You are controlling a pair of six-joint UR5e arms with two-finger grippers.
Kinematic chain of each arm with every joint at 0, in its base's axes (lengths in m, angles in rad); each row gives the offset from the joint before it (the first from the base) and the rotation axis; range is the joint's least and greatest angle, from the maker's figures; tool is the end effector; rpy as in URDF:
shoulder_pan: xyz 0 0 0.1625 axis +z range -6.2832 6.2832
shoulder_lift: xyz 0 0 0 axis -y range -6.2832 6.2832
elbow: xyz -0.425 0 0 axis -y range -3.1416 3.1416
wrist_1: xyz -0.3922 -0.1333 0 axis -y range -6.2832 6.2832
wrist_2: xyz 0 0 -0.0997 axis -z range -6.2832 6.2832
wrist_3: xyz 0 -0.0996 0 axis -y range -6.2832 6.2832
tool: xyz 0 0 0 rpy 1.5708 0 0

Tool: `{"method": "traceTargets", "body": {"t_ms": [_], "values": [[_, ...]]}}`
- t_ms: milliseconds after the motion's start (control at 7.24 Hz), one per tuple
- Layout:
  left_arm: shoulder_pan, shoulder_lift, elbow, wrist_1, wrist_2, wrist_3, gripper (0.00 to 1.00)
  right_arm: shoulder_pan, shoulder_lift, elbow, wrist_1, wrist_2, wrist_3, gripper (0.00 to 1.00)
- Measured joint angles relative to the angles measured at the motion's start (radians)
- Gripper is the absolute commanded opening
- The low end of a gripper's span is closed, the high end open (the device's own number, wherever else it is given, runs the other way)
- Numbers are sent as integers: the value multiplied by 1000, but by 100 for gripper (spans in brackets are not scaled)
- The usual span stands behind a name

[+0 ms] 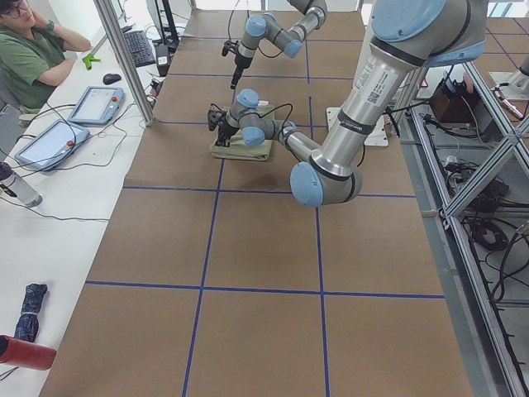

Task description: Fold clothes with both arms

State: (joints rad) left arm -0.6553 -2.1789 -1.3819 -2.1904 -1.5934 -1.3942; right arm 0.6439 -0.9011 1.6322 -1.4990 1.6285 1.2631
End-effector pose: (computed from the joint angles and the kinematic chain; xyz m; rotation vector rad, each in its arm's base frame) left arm 0.5048 -0.5533 0.3163 0.4043 0.9665 -0.4228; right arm -0.4805 -0.5202 0.2312 0.3204 -0.7414 0.2947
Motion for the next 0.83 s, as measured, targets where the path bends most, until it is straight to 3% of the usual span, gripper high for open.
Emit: {"method": "traceTargets", "body": {"t_ms": [276, 690, 828], "values": [[-28, 24, -36, 7, -30, 174, 100, 15, 5, -1, -9, 24, -30, 100], [-187, 191, -253, 111, -230, 566, 100, 184, -12, 9, -93, 252, -303, 100], [-274, 252, -299, 153, -302, 730, 100, 265, -63, 37, -114, 335, -431, 100]]}}
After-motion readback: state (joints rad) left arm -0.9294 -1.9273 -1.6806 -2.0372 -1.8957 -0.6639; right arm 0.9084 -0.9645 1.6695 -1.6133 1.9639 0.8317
